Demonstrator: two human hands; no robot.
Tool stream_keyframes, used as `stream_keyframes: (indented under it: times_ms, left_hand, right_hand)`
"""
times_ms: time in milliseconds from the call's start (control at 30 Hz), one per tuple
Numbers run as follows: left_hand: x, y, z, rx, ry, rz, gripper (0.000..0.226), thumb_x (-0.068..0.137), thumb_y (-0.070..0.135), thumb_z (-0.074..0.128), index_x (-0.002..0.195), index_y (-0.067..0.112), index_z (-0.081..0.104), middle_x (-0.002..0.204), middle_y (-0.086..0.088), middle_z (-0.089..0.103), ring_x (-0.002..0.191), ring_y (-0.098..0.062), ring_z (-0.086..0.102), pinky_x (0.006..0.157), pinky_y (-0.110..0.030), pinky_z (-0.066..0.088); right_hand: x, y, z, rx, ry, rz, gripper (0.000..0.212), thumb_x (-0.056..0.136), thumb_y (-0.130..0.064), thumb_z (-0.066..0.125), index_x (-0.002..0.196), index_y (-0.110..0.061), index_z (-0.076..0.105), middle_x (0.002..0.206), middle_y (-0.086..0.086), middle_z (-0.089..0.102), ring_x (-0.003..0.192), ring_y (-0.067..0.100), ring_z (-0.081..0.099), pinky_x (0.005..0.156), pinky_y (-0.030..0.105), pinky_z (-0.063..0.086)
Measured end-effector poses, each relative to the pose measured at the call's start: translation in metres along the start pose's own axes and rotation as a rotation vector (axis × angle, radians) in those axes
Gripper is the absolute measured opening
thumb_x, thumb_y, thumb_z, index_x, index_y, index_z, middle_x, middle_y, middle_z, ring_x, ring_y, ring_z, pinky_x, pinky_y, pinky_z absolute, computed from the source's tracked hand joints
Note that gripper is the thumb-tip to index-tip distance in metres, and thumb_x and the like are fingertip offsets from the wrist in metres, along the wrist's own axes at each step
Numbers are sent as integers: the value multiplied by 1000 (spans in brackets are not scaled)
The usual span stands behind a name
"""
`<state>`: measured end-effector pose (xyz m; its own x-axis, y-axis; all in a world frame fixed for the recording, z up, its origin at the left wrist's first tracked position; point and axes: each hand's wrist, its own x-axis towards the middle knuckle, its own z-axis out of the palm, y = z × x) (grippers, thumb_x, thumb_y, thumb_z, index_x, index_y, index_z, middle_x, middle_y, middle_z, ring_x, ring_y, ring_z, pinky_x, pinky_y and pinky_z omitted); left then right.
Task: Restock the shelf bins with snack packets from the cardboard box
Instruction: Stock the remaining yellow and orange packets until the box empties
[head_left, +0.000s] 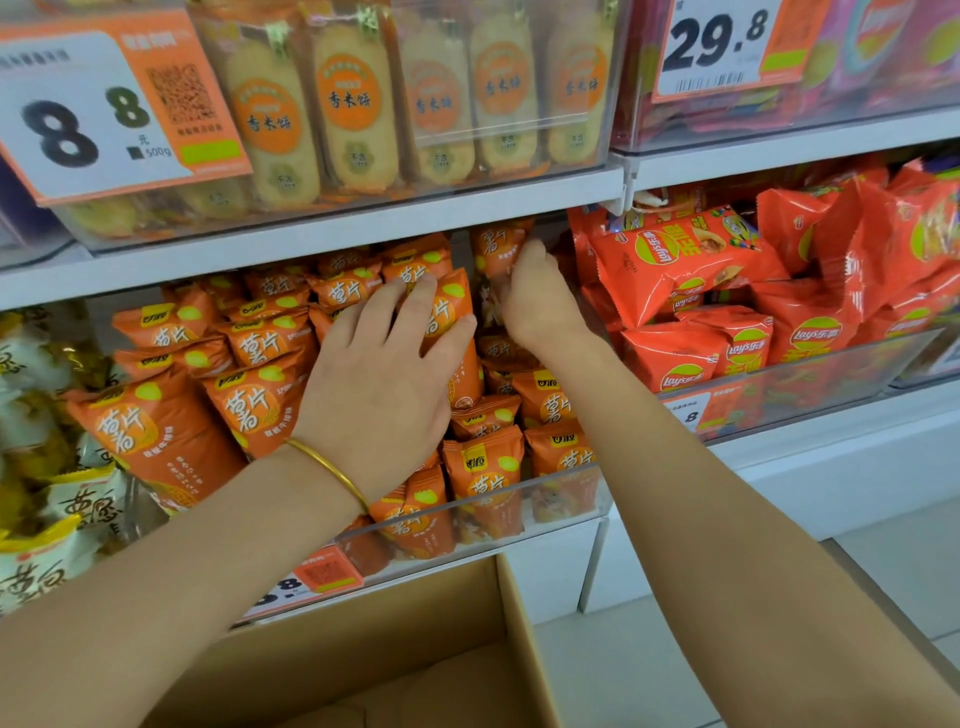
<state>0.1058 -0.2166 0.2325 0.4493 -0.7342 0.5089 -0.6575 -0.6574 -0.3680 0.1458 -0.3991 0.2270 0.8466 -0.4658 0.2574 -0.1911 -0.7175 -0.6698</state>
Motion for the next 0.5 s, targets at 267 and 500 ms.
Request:
stream_keyframes:
  times_ms: [267, 500]
  left_hand:
    - [0, 0, 0, -13, 1, -4, 57, 73, 17, 65, 130, 12, 56, 137, -25, 46, 123, -46, 44, 96, -55, 39]
    - [0, 0, -1, -7, -15, -4, 57, 74, 18, 65, 130, 13, 56, 138, -25, 45, 124, -46, 44, 96, -55, 39]
  right_hand:
    - [-9, -6, 15, -241, 156, -15, 47, 93, 0, 43, 138, 1, 27, 126, 17, 55, 125, 34, 39, 87, 37, 42]
    - [0, 3, 18, 12, 56, -25, 47, 93, -2, 46, 137, -2, 29, 125, 24, 54, 119, 41, 47, 96, 44, 41]
